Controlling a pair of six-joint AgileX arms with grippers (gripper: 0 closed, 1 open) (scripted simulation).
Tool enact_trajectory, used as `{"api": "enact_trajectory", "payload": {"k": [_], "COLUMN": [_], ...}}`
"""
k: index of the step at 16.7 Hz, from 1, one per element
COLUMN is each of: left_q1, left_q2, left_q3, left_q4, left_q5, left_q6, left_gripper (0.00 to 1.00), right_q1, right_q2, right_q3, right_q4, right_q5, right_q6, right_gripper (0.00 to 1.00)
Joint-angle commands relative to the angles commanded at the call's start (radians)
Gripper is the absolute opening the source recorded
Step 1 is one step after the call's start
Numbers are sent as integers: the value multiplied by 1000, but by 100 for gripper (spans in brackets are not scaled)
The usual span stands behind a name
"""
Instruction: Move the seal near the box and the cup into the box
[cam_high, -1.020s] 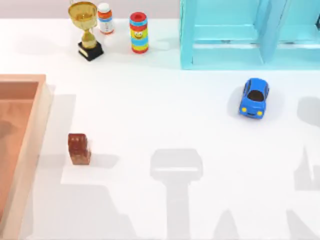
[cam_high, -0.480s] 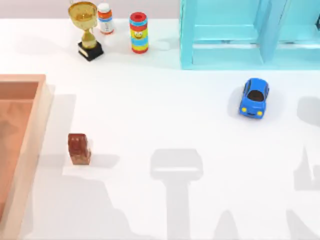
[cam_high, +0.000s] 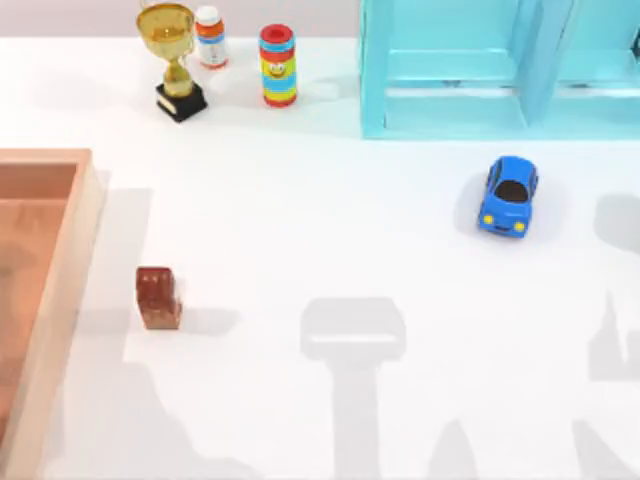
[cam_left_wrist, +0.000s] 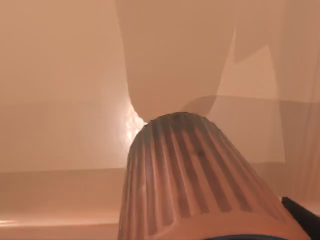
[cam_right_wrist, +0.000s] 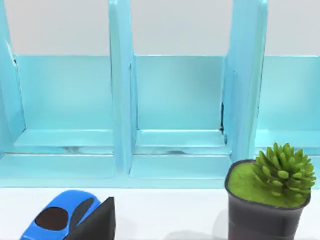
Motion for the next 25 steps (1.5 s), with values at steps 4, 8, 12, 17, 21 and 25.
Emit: {"api": "enact_trajectory", "payload": {"k": [4,8,12,17,21,25], "left_q1": [14,14,14,14,14,14], "left_q2": [9,9,9,9,9,9], "left_q3": [-20,-20,-20,-20,-20,-20], "left_q4": [27,27,27,27,27,27], "left_q5": [34,34,34,34,34,34], "left_q6": [5,5,5,5,5,5], "left_gripper": [0,15,45,83,100,100], "right_q1": [0,0,0,0,0,0], "right_q2": [0,0,0,0,0,0], "right_q3": [0,0,0,0,0,0], "right_q4": [0,0,0,0,0,0], "right_q5": [0,0,0,0,0,0], "right_q6": [0,0,0,0,0,0], "right_gripper": [100,100,100,100,100,100]}}
